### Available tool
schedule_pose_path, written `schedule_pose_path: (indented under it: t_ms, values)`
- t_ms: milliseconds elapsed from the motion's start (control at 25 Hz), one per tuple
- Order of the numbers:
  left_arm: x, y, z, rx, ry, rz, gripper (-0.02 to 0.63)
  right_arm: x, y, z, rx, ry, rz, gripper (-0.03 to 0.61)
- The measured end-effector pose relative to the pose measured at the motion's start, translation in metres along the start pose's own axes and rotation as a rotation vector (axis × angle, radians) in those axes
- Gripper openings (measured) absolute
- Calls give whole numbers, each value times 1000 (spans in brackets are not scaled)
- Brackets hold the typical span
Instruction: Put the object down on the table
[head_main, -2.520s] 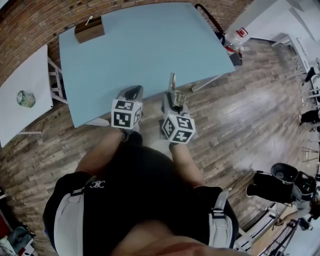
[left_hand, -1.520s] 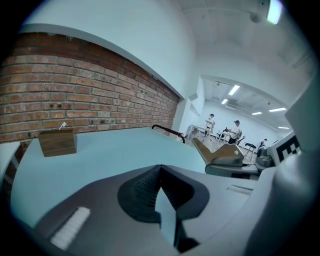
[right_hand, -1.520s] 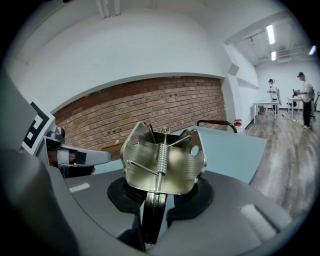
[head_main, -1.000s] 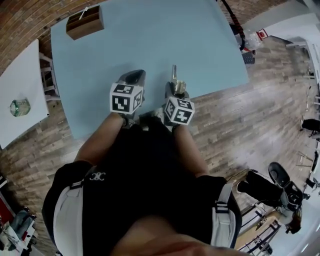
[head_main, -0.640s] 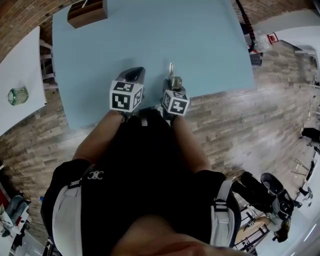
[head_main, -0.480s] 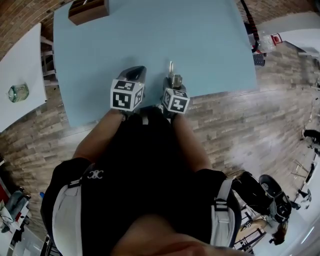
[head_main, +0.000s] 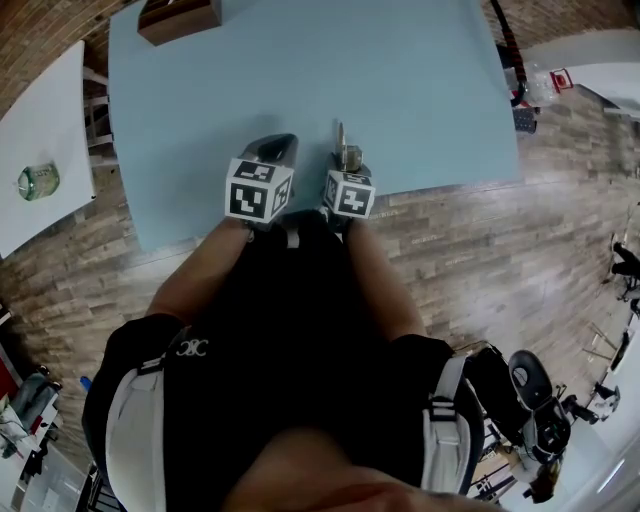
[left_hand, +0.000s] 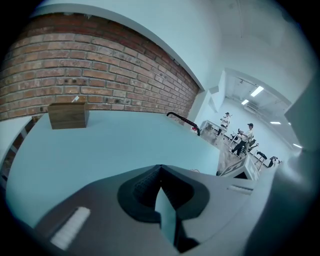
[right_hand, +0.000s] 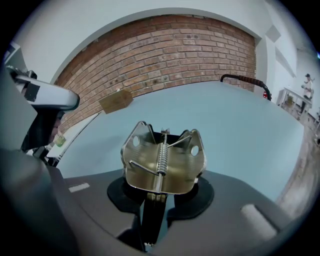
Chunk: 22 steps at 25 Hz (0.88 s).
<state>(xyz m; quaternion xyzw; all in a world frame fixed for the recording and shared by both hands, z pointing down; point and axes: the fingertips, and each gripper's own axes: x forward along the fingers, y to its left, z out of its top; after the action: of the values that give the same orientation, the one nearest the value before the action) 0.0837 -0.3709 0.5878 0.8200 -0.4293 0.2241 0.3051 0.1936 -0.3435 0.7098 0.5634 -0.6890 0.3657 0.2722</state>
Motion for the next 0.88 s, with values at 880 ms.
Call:
schedule_pose_path:
  t_ms: [880]
  values:
    - [-4, 6, -8, 11, 23, 0, 0, 5, -3, -3, -17, 4, -43, 226]
